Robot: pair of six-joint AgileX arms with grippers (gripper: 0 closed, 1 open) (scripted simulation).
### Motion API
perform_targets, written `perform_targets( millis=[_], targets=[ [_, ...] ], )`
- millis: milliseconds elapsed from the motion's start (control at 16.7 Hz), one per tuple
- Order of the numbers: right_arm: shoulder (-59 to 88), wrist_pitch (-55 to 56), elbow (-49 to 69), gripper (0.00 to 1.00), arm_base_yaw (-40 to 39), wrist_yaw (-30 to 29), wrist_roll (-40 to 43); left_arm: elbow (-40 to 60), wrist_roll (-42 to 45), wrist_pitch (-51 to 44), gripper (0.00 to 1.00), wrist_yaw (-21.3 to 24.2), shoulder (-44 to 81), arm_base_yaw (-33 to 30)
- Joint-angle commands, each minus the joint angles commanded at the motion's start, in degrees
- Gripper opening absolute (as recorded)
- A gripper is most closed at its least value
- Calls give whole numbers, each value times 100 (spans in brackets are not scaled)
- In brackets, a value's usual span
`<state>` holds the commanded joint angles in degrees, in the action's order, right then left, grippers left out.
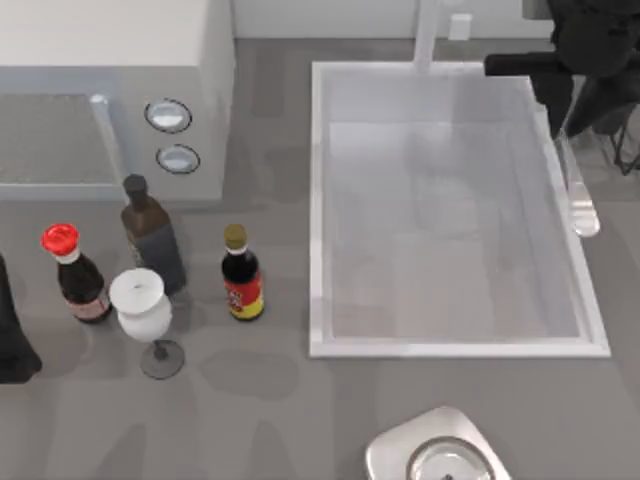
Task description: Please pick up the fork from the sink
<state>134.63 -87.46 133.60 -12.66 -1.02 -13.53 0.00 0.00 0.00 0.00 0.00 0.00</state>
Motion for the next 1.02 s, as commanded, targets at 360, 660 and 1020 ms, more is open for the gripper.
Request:
perform_targets(
  millis=[360,660,1020],
  targets=[
    [-2108,575,-2995,0,1081,68,1086,0,0,0,100,0,0,0],
    [-3052,829,-4038,0,1575,98,1582,0,0,0,100,0,0,0],
    [-3056,839,-4068,0,1562,93,1585,0,0,0,100,0,0,0]
  ],
)
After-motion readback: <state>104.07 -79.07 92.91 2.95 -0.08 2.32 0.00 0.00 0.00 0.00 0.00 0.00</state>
